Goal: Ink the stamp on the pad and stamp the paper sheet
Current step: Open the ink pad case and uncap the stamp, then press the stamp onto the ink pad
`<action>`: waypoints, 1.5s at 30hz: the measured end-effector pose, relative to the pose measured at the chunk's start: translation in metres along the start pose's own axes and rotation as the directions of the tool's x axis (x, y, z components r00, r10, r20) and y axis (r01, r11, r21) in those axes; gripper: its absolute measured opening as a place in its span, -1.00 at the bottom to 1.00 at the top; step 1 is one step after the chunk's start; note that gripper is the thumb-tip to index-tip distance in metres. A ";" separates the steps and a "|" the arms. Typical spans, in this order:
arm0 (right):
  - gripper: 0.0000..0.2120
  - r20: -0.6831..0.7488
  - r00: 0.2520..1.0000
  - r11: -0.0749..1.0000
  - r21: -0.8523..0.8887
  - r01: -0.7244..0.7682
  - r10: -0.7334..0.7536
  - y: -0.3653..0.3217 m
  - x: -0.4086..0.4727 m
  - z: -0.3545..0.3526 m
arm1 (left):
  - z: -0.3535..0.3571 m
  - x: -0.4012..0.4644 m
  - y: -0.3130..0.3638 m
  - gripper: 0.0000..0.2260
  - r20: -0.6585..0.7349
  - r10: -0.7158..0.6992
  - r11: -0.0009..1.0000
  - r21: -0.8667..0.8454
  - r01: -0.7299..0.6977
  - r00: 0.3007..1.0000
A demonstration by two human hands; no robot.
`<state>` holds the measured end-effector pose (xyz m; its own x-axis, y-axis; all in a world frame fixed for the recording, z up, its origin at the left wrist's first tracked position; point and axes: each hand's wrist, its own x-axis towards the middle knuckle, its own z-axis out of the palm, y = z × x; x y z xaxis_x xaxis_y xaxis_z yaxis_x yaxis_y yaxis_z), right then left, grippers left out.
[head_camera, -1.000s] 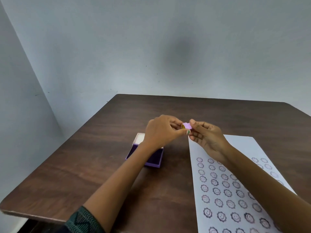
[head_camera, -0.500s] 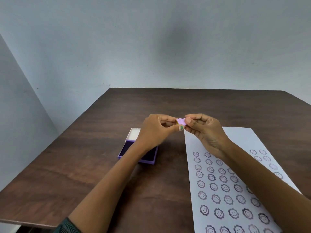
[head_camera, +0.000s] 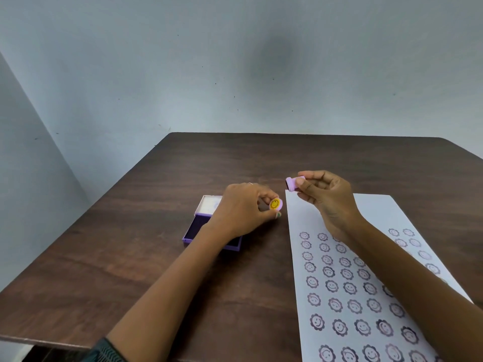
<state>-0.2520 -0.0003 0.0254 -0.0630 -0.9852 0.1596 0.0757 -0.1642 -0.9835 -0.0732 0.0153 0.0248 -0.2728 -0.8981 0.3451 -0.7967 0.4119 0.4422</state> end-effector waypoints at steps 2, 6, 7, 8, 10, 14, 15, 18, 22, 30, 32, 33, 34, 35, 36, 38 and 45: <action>-0.79 -0.005 1.000 1.000 -0.029 0.010 -0.010 0.000 0.000 0.000 | 0.001 0.000 -0.001 -0.78 0.025 0.011 0.998 0.056 -0.012 1.000; -0.83 -0.006 1.000 0.997 -0.074 0.029 -0.030 0.001 0.000 0.000 | 0.002 -0.001 -0.003 -0.77 0.044 0.017 0.997 0.070 -0.020 0.999; -0.83 -0.001 1.000 0.997 -0.076 0.029 -0.029 0.001 0.000 0.000 | 0.002 -0.001 -0.003 -0.75 0.050 0.016 0.997 0.070 -0.019 0.999; -0.82 0.004 1.000 0.997 -0.074 0.026 -0.026 0.001 0.000 0.000 | 0.001 -0.001 -0.003 -0.73 0.056 0.012 0.997 0.070 -0.016 0.998; -0.81 0.017 1.000 0.997 -0.073 0.022 -0.020 0.001 0.000 0.001 | 0.001 -0.001 -0.003 -0.68 0.067 0.003 0.997 0.076 -0.008 0.998; -0.80 0.030 0.999 0.997 -0.066 0.029 -0.027 0.002 -0.002 -0.001 | -0.006 -0.003 -0.002 -0.69 0.055 0.018 0.999 0.036 -0.020 0.998; -0.79 0.031 0.999 0.996 -0.076 0.039 -0.037 0.002 -0.002 -0.001 | -0.010 -0.004 -0.003 -0.71 0.031 0.022 1.000 0.005 -0.022 0.999; -0.74 0.027 0.997 0.988 -0.137 0.070 -0.067 0.003 -0.001 -0.002 | -0.027 -0.010 -0.011 -0.78 -0.031 0.004 0.991 -0.136 -0.008 1.000; -0.71 0.047 0.995 0.976 -0.197 0.096 -0.088 0.002 -0.002 -0.002 | -0.052 -0.033 -0.033 -0.76 -0.060 -0.072 0.973 -0.223 0.057 0.996; -0.74 0.153 0.961 0.884 -0.379 0.274 -0.232 -0.011 -0.014 0.016 | -0.073 -0.094 -0.081 -0.40 0.079 -0.256 0.932 -0.244 0.268 0.963; -0.77 0.217 0.947 0.886 -0.352 0.301 -0.236 -0.019 -0.021 0.029 | -0.073 -0.098 -0.083 -0.36 0.064 -0.268 0.934 -0.226 0.275 0.961; -0.78 0.261 0.937 0.889 -0.334 0.312 -0.231 -0.023 -0.026 0.037 | -0.073 -0.099 -0.082 -0.34 0.060 -0.266 0.936 -0.223 0.273 0.962; -0.79 0.310 0.925 0.893 -0.316 0.320 -0.221 -0.027 -0.031 0.045 | -0.073 -0.099 -0.082 -0.34 0.057 -0.261 0.941 -0.207 0.267 0.964; -0.79 0.356 0.910 0.896 -0.300 0.327 -0.213 -0.030 -0.035 0.054 | -0.073 -0.099 -0.081 -0.33 0.055 -0.256 0.949 -0.174 0.262 0.965; -0.79 0.394 0.895 0.896 -0.288 0.338 -0.211 -0.033 -0.039 0.062 | -0.072 -0.099 -0.080 -0.31 0.054 -0.252 0.957 -0.133 0.257 0.966; -0.79 0.451 0.868 0.883 -0.294 0.365 -0.209 -0.034 -0.046 0.078 | -0.071 -0.101 -0.081 -0.27 0.047 -0.254 0.963 -0.084 0.257 0.966; -0.83 0.519 0.822 0.780 -0.404 0.477 -0.234 -0.019 -0.060 0.117 | -0.068 -0.103 -0.085 -0.28 0.034 -0.252 0.966 -0.044 0.254 0.967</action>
<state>-0.1329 0.0565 0.0442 0.4468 -0.7974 0.4056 -0.3733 -0.5782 -0.7255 0.0597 0.0831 0.0080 -0.0811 -0.9776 0.1940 -0.8155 0.1770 0.5511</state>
